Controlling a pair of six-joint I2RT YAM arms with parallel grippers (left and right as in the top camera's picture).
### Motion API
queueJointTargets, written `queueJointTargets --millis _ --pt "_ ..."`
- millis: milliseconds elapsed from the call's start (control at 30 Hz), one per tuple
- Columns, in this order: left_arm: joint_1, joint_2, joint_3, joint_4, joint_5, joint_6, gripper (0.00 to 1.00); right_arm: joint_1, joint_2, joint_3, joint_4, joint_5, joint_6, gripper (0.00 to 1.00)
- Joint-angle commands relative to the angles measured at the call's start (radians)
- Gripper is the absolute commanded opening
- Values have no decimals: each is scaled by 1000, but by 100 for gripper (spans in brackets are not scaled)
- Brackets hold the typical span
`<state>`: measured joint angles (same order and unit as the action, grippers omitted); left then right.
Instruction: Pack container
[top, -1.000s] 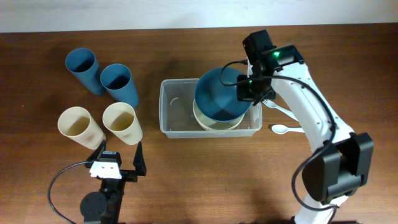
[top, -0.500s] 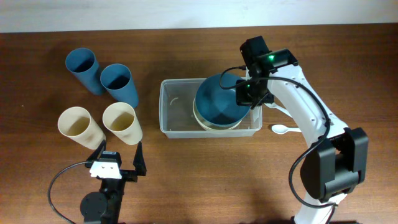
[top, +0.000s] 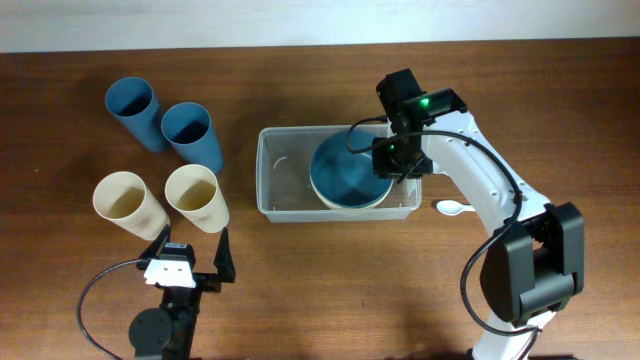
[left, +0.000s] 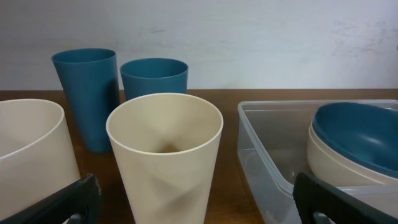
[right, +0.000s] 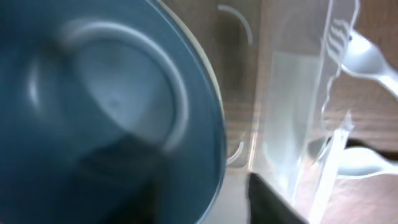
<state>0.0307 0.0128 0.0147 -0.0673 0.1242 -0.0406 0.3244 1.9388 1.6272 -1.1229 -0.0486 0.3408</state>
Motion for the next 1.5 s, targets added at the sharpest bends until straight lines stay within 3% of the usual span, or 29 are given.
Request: queueJointTargets --millis 0,233,467,800,1067,1333,1467 --pt "6 -8 -6 -1 11 19 100 9 -1 -8 5 12 -12 48" --pt "6 -8 -6 -1 11 19 100 9 -2 47 -33 12 -19 48" --pt "6 -8 -6 -1 11 19 100 8 -4 249 -210 19 -30 48" --pt "6 -8 -6 -1 11 19 100 -101 -4 362 -399 230 -29 62" --pt "6 -8 -6 -1 11 19 100 -274 -2 347 -362 232 -85 63" --pt "6 -8 -6 -1 11 19 100 -346 -1 179 -208 192 -196 64" --pt "6 -8 -6 -1 11 19 100 -343 -2 59 -89 192 -277 88"
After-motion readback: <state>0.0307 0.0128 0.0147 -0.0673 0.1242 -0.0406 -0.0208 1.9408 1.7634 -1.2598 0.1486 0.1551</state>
